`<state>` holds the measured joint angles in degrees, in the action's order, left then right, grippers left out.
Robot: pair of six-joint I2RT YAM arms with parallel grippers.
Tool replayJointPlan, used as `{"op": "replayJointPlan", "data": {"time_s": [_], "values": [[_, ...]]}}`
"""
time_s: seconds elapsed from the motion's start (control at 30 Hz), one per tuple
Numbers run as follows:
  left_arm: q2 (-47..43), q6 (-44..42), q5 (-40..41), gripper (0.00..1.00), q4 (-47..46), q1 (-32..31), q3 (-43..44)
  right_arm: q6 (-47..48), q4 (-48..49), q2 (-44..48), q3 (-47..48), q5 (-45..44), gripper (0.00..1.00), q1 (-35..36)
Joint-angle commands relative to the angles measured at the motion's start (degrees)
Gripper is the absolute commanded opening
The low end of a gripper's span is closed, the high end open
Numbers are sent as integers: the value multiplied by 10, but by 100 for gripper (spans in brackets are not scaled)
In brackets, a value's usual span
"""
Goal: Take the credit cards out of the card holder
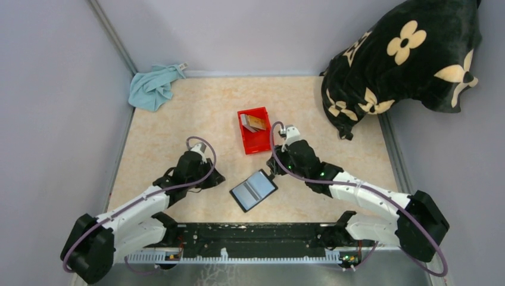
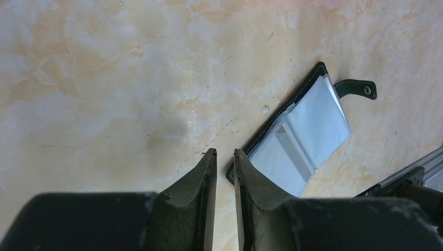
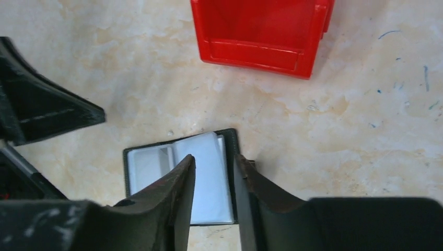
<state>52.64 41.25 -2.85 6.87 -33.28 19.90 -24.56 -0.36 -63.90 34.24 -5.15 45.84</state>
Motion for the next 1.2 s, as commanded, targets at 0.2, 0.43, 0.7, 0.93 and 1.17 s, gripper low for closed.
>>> {"op": "replayJointPlan", "data": {"time_s": [0.2, 0.43, 0.7, 0.93, 1.17], "values": [[53, 11, -62, 24, -75, -2, 12, -18, 15, -21, 8, -36, 0, 90], [-59, -17, -11, 25, 28, -2, -3, -60, 47, -1, -68, -50, 0, 134], [-73, -9, -19, 61, -7, -1, -33, -134, 7, 34, -143, -114, 0, 234], [-67, -13, -23, 67, -6, -1, -23, -147, 45, -25, -148, -119, 0, 248], [-82, -20, -8, 67, 0, -1, -23, -145, 95, -145, -108, -108, 0, 248]]}}
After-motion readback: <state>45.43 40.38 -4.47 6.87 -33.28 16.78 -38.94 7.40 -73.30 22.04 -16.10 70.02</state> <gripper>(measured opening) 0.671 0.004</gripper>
